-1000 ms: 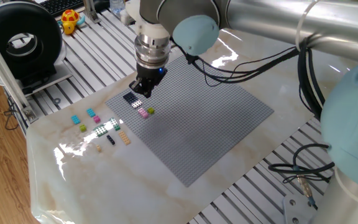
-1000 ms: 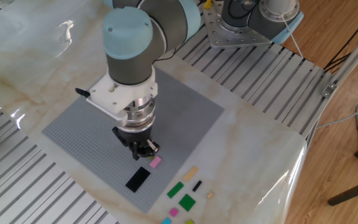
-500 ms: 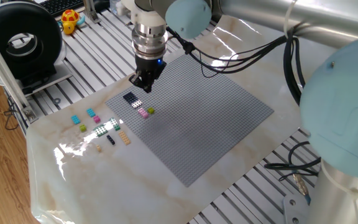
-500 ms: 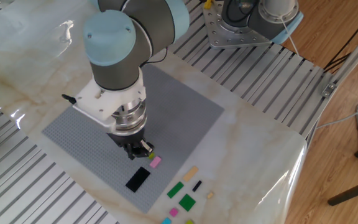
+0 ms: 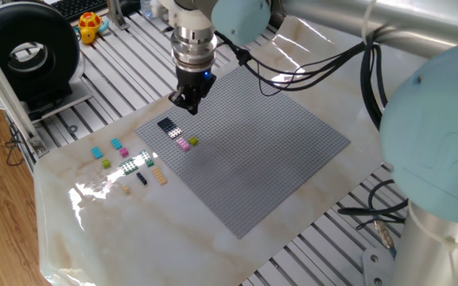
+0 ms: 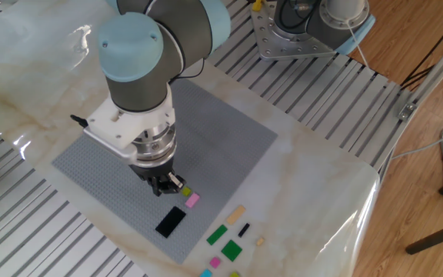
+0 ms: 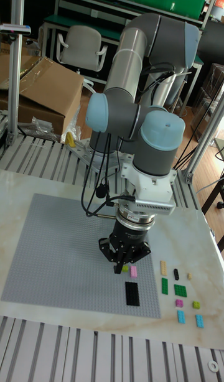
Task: Stack small Lego blocks randomly, one at a time
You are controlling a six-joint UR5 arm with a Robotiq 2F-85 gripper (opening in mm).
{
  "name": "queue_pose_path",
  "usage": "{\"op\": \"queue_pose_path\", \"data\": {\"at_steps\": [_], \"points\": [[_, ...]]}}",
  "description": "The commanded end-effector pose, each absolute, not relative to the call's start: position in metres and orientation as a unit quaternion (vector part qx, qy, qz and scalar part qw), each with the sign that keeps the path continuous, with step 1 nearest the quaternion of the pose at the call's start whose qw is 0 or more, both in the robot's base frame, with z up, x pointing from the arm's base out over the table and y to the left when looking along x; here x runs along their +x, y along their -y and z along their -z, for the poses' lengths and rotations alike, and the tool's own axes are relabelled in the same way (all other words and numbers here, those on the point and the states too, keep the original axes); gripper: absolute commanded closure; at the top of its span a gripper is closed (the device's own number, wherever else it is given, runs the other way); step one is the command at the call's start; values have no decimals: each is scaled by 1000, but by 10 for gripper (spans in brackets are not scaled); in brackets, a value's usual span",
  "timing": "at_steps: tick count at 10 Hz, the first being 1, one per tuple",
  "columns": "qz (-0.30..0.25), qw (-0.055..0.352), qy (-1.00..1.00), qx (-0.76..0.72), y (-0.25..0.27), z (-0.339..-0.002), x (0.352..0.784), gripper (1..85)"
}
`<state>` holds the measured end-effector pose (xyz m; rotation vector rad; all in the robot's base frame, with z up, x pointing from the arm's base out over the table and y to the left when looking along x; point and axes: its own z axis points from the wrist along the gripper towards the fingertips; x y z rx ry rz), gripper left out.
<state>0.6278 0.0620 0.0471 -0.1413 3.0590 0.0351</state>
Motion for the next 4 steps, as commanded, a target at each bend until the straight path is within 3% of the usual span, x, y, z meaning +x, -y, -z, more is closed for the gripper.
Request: {"op": "queue_pose_path", "data": {"at_steps": [1,4], "points": [[-18,26,-999,-43,-60,-47,620,843],[-23,28,-998,-45,-59,-41,619,843]]}}
